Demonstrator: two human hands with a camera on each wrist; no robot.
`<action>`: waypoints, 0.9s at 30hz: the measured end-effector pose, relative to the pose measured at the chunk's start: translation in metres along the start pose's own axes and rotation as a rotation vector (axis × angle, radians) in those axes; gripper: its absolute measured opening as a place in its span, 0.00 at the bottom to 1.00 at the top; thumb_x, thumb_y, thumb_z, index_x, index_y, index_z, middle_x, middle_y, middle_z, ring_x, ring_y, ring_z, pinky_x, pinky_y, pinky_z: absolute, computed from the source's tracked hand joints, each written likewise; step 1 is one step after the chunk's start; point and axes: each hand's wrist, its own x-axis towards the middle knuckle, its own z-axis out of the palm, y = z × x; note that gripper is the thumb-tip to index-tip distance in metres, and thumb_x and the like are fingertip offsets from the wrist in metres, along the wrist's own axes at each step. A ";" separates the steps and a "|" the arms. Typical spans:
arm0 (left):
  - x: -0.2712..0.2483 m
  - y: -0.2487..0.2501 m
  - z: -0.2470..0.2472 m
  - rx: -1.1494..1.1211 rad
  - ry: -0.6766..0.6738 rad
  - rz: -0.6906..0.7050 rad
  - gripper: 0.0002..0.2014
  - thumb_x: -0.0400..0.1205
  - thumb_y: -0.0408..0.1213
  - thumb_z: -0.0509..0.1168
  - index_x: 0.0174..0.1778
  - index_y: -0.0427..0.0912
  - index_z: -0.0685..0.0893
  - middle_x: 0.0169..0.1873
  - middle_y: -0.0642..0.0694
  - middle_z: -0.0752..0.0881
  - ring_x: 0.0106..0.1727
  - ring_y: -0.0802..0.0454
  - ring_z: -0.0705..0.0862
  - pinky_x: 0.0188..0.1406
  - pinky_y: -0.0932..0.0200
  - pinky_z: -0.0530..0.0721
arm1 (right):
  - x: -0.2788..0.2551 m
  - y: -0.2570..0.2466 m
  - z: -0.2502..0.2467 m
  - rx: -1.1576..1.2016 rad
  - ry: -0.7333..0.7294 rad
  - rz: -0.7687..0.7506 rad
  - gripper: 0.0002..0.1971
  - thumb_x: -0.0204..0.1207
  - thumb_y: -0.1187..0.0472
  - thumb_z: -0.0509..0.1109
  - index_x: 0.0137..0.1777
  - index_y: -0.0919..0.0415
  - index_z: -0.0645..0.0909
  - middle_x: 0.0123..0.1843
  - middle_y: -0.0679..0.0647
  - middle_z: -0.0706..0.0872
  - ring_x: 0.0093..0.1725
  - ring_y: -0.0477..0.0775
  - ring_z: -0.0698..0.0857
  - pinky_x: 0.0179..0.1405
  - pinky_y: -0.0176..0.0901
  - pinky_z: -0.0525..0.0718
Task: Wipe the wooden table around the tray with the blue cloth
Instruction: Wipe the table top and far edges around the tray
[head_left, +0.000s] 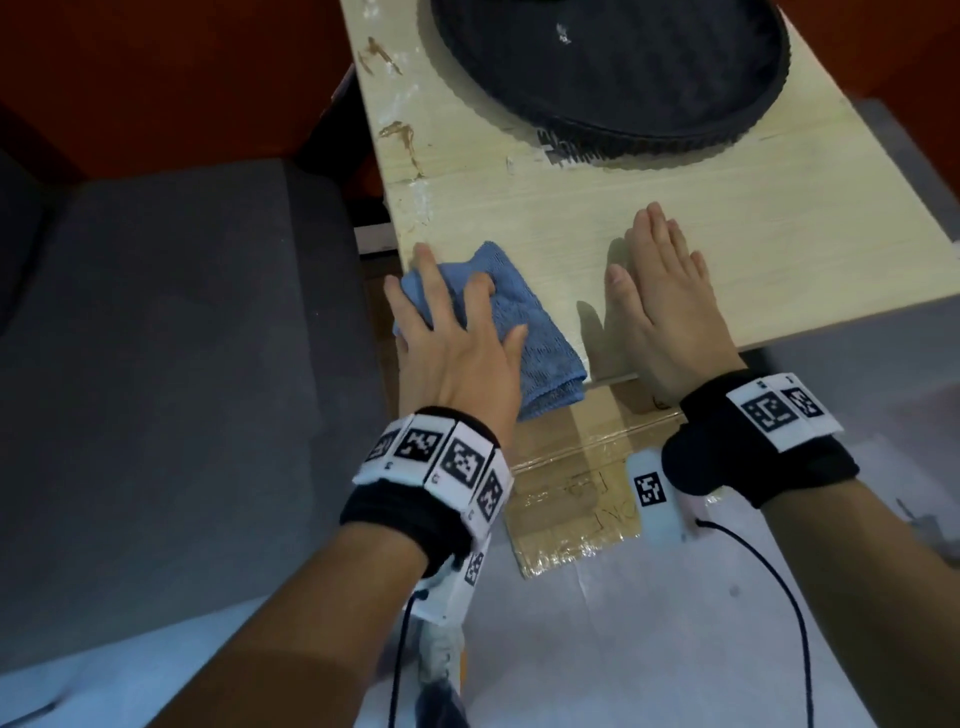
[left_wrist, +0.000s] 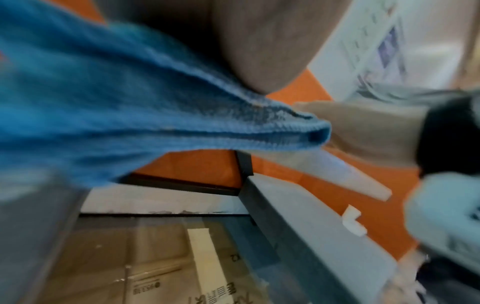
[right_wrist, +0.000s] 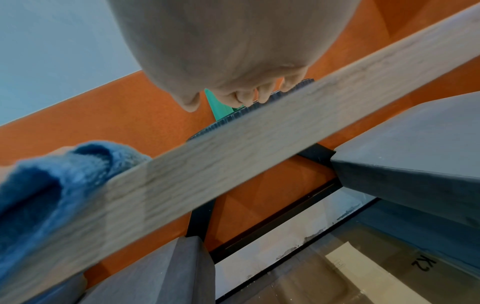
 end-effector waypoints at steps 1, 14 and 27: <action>-0.008 0.000 0.004 0.044 -0.012 0.018 0.31 0.82 0.55 0.36 0.80 0.45 0.54 0.82 0.32 0.44 0.81 0.27 0.39 0.78 0.34 0.62 | 0.001 0.000 -0.001 -0.004 -0.001 0.003 0.35 0.82 0.43 0.38 0.85 0.60 0.41 0.87 0.53 0.42 0.85 0.51 0.41 0.83 0.52 0.41; -0.008 0.003 -0.002 0.201 -0.046 0.013 0.31 0.86 0.50 0.34 0.81 0.42 0.31 0.78 0.26 0.30 0.80 0.25 0.35 0.81 0.35 0.51 | 0.002 -0.003 -0.001 -0.050 -0.021 0.023 0.32 0.86 0.45 0.42 0.84 0.59 0.38 0.86 0.55 0.38 0.85 0.52 0.38 0.82 0.51 0.38; -0.032 0.009 -0.002 0.081 -0.066 -0.027 0.33 0.85 0.54 0.39 0.83 0.47 0.33 0.80 0.33 0.29 0.81 0.28 0.36 0.78 0.41 0.62 | 0.005 -0.006 0.003 -0.031 0.004 0.055 0.32 0.86 0.45 0.43 0.85 0.58 0.39 0.86 0.54 0.39 0.85 0.52 0.39 0.83 0.52 0.38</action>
